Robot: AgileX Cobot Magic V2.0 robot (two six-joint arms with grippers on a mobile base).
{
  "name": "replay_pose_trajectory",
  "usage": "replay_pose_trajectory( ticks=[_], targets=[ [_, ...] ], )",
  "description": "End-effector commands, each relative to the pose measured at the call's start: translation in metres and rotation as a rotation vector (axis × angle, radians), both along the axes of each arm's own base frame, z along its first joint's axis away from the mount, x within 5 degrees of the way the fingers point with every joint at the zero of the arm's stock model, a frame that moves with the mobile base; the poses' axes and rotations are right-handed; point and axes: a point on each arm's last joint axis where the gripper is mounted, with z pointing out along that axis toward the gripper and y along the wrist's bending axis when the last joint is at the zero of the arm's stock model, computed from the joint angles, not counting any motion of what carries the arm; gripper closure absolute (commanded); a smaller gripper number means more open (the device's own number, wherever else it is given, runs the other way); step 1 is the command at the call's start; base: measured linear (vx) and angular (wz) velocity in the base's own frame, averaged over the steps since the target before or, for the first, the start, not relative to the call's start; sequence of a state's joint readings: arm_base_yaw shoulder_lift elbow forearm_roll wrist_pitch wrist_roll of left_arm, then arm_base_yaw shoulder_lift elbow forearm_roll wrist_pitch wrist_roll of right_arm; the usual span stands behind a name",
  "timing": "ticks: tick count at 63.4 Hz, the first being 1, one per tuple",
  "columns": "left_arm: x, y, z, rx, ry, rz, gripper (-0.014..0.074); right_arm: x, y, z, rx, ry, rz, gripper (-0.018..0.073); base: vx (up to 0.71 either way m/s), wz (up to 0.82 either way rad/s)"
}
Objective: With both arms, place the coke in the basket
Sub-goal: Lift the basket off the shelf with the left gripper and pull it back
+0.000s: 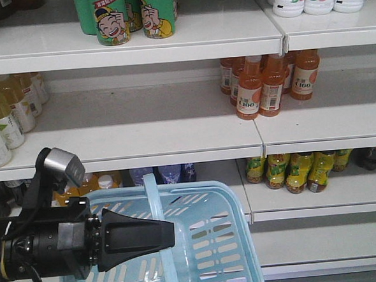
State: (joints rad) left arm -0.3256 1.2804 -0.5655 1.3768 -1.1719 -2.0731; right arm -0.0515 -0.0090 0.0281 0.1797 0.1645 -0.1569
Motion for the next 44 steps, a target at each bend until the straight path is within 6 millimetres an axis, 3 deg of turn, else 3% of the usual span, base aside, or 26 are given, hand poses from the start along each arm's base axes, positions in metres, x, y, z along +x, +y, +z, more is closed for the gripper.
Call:
replay_pose_trajectory(
  ticks=[1, 32, 44],
  targets=[
    [-0.013, -0.001, 0.03, -0.221, -0.054, -0.11, 0.0604, 0.0, -0.001, 0.002, -0.009, -0.071, -0.01, 0.0564, 0.0, 0.0],
    [0.002, -0.006, 0.01, -0.192, 0.024, -0.106, 0.0604, 0.0, -0.001, 0.002, -0.009, -0.071, -0.01, 0.0564, 0.0, 0.0],
    [0.003, -0.006, 0.011, -0.203, 0.025, -0.096, 0.0604, 0.0, -0.001, 0.002, -0.009, -0.071, -0.01, 0.0564, 0.0, 0.0]
  ],
)
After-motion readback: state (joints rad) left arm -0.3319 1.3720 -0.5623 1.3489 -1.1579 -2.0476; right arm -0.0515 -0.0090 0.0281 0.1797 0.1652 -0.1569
